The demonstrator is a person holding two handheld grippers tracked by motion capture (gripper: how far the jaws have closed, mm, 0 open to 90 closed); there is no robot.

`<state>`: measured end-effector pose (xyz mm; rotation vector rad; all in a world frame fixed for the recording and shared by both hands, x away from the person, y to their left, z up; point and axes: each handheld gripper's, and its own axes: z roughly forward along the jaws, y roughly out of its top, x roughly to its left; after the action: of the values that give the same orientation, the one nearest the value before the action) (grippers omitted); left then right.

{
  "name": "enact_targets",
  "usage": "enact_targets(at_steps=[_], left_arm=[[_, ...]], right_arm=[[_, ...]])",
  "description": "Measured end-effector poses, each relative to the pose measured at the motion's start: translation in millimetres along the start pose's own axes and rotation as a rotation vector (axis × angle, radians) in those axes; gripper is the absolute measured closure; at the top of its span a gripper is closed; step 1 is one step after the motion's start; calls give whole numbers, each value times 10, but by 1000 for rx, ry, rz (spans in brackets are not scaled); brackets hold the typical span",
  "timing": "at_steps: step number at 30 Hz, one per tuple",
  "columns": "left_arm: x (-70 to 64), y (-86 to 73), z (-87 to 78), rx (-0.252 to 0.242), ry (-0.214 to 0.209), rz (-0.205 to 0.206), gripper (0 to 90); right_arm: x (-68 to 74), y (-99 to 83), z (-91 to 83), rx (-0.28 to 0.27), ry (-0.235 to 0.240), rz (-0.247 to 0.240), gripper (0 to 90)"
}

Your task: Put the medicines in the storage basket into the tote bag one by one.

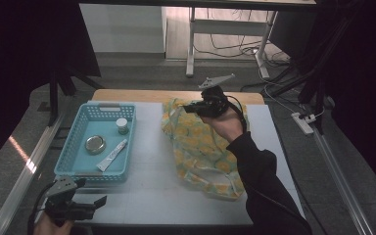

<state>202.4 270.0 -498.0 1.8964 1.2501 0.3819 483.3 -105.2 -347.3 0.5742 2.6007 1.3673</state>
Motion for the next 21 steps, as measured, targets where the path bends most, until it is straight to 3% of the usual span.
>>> enact_targets(at_steps=[11, 21], left_arm=[[74, 146, -11, -22, 3, -4, 0], [196, 289, 32, -6, -4, -10, 0]], right_arm=[[-17, -13, -18, -4, 0, 5, 894], [-36, -13, -34, -5, -4, 7, 894]])
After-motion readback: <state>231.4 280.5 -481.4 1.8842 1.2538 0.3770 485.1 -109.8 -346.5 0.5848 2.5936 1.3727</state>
